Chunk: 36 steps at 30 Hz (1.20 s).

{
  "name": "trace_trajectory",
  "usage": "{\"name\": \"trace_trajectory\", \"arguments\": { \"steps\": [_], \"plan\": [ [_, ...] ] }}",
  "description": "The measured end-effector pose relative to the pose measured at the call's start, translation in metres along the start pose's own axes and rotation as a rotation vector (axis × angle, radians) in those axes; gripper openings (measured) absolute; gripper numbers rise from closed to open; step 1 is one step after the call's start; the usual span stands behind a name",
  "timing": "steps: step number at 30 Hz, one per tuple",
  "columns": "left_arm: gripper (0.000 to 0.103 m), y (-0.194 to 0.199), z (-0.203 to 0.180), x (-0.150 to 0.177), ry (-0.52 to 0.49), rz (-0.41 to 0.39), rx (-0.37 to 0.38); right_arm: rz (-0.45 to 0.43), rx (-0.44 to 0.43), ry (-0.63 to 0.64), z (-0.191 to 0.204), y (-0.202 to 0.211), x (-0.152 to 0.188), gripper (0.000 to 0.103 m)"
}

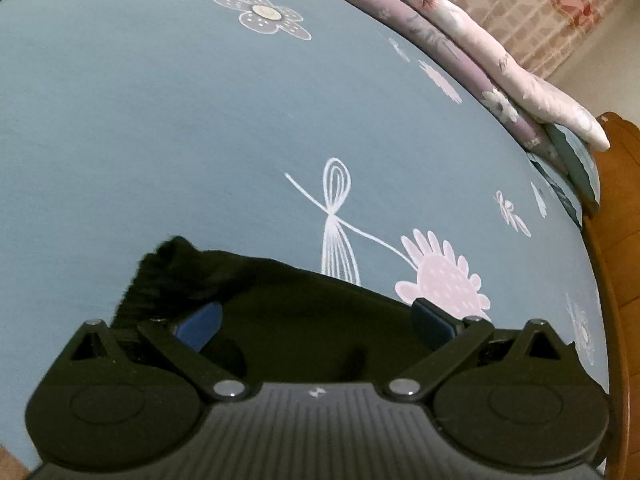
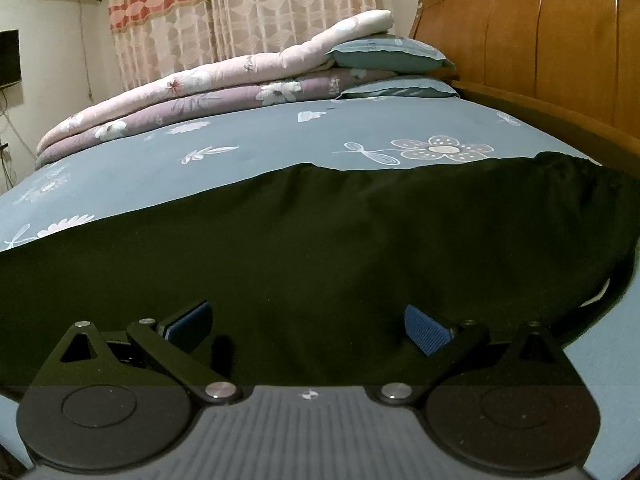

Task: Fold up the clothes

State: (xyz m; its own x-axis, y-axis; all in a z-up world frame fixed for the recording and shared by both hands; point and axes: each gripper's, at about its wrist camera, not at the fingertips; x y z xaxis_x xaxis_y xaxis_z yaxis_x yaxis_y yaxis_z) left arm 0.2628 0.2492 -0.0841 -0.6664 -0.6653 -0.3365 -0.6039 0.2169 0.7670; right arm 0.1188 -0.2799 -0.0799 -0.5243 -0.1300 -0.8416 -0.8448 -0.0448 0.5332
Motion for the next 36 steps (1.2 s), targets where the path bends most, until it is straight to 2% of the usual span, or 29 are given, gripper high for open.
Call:
{"name": "trace_trajectory", "arguments": {
  "steps": [3,6,9,12,15,18,21,24,31,36],
  "plan": [
    [0.100,0.010,-0.012,0.009,-0.063,0.010,0.007,0.003,0.003,0.007,0.001,0.000,0.000,0.103],
    [0.100,0.013,-0.021,0.025,-0.143,0.054,0.020,0.002,0.003,0.007,0.001,0.000,0.000,0.103],
    [0.100,0.011,-0.014,0.034,-0.170,0.068,-0.044,0.002,0.001,0.005,0.000,0.000,0.000,0.103],
    [0.100,0.011,0.008,0.036,-0.119,0.066,-0.094,0.001,-0.002,0.000,0.000,0.000,0.000,0.103],
    [0.100,0.021,0.020,0.038,-0.095,0.067,-0.073,0.001,-0.002,-0.002,0.000,0.000,0.000,0.103],
    [0.100,0.036,0.016,0.044,-0.111,0.065,-0.072,0.003,0.001,0.002,0.001,0.000,0.000,0.103],
    [0.100,0.047,0.006,0.050,-0.135,0.071,-0.018,0.004,0.002,0.004,0.001,0.000,0.000,0.103],
    [0.100,0.047,0.002,0.061,-0.144,0.111,0.027,0.004,0.002,0.004,0.002,0.000,0.000,0.103],
    [0.100,0.040,0.020,0.077,-0.115,0.143,-0.027,0.005,0.002,0.003,0.002,0.001,0.000,0.103],
    [0.100,0.062,0.009,0.072,-0.125,0.099,0.035,0.006,0.004,0.005,0.003,0.001,0.000,0.103]
  ]
}}
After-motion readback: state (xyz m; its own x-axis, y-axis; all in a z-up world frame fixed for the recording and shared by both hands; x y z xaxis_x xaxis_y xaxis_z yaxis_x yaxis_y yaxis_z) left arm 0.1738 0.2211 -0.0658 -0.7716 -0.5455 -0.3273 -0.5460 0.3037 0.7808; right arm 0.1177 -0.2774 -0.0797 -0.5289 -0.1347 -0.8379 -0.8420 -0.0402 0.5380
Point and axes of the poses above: each gripper's, at about its wrist camera, not at the fingertips, and y roughly against the way its jaws point, z to its left, x to its underside, and after that the axes turned 14 degrees about y, right-handed
